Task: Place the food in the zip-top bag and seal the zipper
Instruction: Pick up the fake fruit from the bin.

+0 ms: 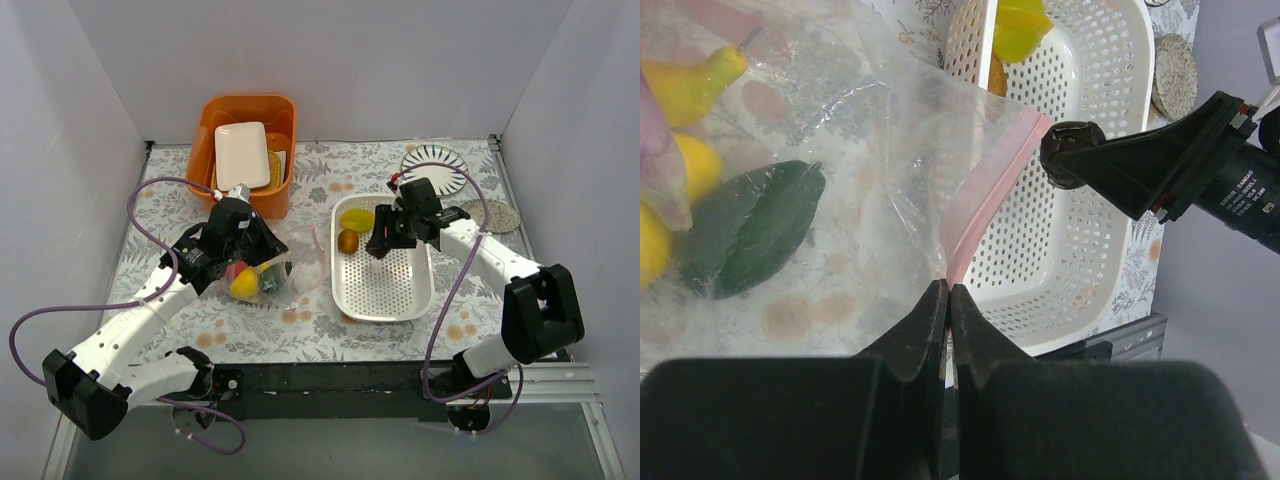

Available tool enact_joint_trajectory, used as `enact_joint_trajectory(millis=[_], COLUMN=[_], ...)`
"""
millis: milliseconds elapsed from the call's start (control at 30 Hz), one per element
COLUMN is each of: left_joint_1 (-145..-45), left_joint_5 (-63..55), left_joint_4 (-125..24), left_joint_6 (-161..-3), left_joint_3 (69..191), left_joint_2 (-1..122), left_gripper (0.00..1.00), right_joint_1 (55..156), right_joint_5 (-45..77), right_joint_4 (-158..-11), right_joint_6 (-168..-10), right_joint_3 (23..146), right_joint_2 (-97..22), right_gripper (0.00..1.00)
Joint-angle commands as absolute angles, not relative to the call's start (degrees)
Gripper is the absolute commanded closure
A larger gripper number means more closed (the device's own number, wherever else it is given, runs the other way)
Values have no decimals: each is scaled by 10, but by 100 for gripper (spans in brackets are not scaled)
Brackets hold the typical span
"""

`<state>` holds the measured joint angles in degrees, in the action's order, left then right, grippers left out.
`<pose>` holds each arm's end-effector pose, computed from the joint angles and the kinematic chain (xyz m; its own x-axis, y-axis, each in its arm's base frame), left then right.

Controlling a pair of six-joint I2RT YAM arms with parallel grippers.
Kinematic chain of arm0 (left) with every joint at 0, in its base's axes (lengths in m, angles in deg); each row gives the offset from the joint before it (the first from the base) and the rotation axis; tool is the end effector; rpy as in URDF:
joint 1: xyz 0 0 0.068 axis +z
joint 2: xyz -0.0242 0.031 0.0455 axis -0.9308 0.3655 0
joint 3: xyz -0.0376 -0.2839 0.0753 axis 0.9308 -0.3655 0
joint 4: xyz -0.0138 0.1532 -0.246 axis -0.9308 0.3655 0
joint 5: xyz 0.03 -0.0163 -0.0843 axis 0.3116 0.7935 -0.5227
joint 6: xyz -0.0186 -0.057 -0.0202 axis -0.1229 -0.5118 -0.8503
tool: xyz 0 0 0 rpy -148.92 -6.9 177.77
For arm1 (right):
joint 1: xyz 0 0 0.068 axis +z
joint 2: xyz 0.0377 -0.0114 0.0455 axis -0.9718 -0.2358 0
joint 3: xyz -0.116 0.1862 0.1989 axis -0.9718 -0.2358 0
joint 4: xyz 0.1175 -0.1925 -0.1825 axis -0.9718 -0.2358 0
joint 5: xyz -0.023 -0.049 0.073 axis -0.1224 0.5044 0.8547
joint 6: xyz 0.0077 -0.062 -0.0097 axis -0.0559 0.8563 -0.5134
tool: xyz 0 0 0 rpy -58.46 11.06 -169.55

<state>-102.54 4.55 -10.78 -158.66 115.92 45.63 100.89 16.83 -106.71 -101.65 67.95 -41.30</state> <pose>0.2082 -0.1398 0.3318 -0.5675 -0.8230 -0.0228 -0.5243 0.3825 -0.7608 0.3145 0.1513 0.2419 -0.8111 -0.0080 -0.5849 -0.2415 0.9153 0.3223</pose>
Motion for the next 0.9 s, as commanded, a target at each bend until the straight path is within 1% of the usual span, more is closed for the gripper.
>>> enact_joint_trajectory(millis=[0, 67, 100, 400, 533, 867], left_joint_1=[-1028, -1028, -1028, -1028, -1028, -1028], left_joint_5=[43, 43, 26, 17, 15, 9], left_joint_4=[-118, -119, -119, -126, -120, -126], left_joint_6=[-1578, -1580, -1579, -1583, -1582, -1581], left_joint_3=[1158, 1159, 1160, 1155, 1159, 1148], left_joint_2=[450, 450, 450, 451, 454, 458], left_gripper=[100, 100, 100, 100, 100, 100], right_joint_1=[1049, 1080, 1085, 1124, 1156, 1219], right_joint_5=[112, 65, 65, 81, 110, 128], right_joint_4=[-1086, -1085, -1081, -1070, -1050, -1016], right_joint_6=[-1042, -1050, -1057, -1101, -1127, -1148], right_joint_3=[686, 685, 681, 669, 663, 711], right_joint_2=[-375, -353, -346, -325, -317, -323], right_gripper=[67, 65, 65, 65, 65, 64])
